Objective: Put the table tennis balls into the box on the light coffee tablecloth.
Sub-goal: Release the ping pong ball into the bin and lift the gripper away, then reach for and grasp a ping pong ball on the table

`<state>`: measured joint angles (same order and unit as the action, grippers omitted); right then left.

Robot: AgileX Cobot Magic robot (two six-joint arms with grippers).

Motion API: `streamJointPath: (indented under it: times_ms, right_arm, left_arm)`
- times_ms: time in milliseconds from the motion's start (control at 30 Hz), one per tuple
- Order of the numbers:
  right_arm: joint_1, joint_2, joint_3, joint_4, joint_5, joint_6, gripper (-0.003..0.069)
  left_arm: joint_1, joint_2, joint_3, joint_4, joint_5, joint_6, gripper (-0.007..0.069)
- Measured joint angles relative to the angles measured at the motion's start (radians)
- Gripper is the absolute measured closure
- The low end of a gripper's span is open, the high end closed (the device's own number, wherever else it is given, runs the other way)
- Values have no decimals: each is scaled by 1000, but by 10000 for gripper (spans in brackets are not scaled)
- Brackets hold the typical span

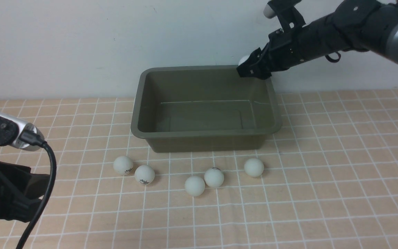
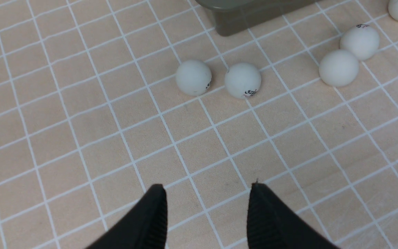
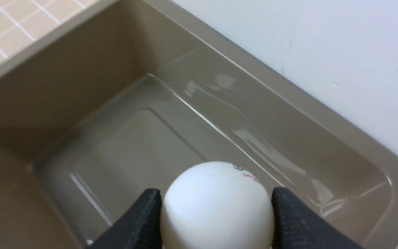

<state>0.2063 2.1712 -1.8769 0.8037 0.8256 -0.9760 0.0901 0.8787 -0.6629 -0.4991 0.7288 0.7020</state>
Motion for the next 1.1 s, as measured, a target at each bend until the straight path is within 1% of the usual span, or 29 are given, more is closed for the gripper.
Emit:
streamJointPath:
  times_ms: [133, 200, 267, 367, 433, 567, 600, 700, 867, 933, 967, 1000, 1100]
  right_arm:
    - [0, 37, 0, 3, -9, -7, 274]
    - [0, 48, 0, 3, -21, -7, 228]
    - [0, 48, -4, 3, -25, -7, 195]
    - [0, 36, -24, -13, -25, -7, 185]
    - [0, 17, -38, -50, -24, -7, 184]
    - [-5, -53, -77, -167, 17, 20, 190]
    - [-9, -92, -92, -221, 55, 53, 197]
    - [-18, -190, -107, -319, 129, 156, 220]
    - [-21, -307, -109, -365, 203, 308, 246]
    - [-21, -338, -111, -387, 246, 413, 260]
    - [-21, -342, -111, -396, 262, 442, 266]
    - [-21, -355, -112, -417, 305, 492, 278]
    - [-21, -362, -112, -445, 403, 534, 305]
  left_arm:
    - [0, 0, 0, 0, 0, 0, 365]
    - [0, 0, 0, 0, 0, 0, 365]
    - [0, 0, 0, 0, 0, 0, 365]
    - [0, 0, 0, 0, 0, 0, 365]
    - [0, 0, 0, 0, 0, 0, 365]
    - [0, 0, 0, 0, 0, 0, 365]
    - [0, 0, 0, 0, 0, 0, 365]
    - [0, 0, 0, 0, 0, 0, 365]
    - [0, 0, 0, 0, 0, 0, 365]
    - [0, 0, 0, 0, 0, 0, 365]
    - [0, 0, 0, 0, 0, 0, 365]
    - [0, 0, 0, 0, -2, 0, 365]
    - [0, 0, 0, 0, -8, 0, 365]
